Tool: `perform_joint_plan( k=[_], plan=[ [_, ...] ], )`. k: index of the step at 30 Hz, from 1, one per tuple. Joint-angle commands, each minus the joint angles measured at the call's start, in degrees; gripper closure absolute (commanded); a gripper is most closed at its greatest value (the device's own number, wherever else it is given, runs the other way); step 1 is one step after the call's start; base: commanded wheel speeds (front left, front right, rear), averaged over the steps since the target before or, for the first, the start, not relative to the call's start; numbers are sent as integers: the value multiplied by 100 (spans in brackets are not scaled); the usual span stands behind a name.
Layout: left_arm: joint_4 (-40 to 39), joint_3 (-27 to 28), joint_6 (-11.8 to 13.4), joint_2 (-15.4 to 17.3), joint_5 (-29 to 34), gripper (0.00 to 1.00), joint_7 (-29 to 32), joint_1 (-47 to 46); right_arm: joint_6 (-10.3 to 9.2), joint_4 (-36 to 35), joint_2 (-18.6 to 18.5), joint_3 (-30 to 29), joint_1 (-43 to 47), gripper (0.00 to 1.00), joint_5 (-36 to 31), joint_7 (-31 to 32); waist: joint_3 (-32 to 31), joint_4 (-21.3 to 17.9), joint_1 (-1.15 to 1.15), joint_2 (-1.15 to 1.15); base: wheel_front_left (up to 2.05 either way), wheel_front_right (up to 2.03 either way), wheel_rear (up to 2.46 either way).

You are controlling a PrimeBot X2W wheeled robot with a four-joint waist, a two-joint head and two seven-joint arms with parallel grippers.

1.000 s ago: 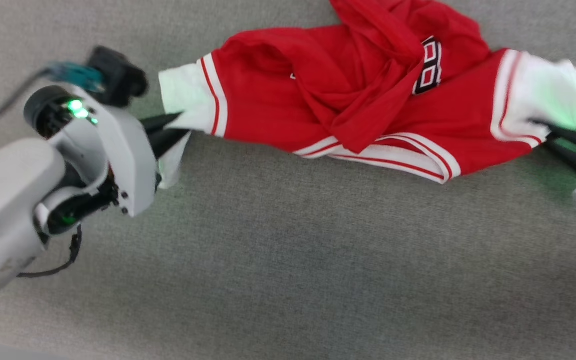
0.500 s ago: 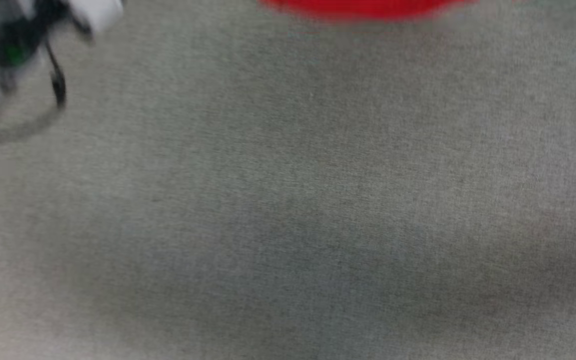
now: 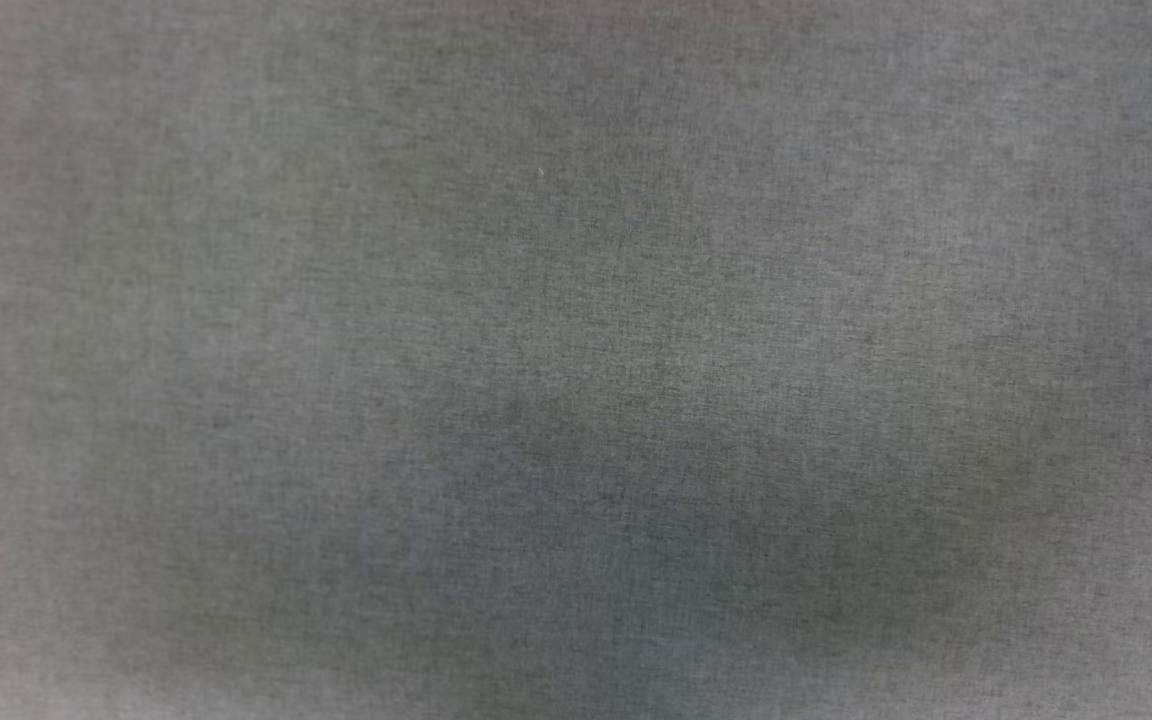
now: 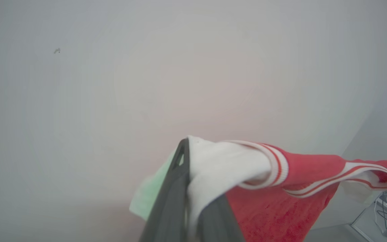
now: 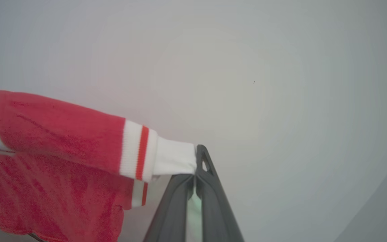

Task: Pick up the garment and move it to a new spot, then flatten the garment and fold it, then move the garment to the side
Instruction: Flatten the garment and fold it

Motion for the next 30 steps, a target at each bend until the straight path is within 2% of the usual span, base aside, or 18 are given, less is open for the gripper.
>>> perform_joint_plan(
  k=[1, 5, 11, 17, 24, 30],
  plan=[
    [-41, 42, 16, 155, -113, 100, 3, 193, -12, 88, -81, 55, 155, 100, 18, -57, -63, 27, 0, 0, 0, 0, 0],
    [-431, 80, 16, 360, -435, 100, -40, 820, -12, -164, -240, 394, 710, 100, 153, -186, -148, 48, 0, 0, 0, 0, 0],
    [-1573, -166, 16, 942, -694, 100, 25, 2141, -12, -1179, -773, 729, 2116, 100, 514, -252, -299, 97, 0, 0, 0, 0, 0],
    [-3006, -367, 15, 1608, -1046, 100, -181, 3738, -12, -2497, -1285, 672, 3948, 100, 906, 273, -600, 112, 0, 0, 0, 0, 0],
    [-4056, -817, 15, 2329, -1043, 100, -416, 5365, -12, -3849, -1728, 38, 5916, 100, 1205, 1263, -952, 96, 0, 0, 0, 0, 0],
    [-4488, -958, 15, 2636, -1101, 100, -601, 6300, -12, -4791, -1839, -772, 7349, 100, 1177, 2133, -1136, 158, 0, 0, 0, 0, 0]
  ],
)
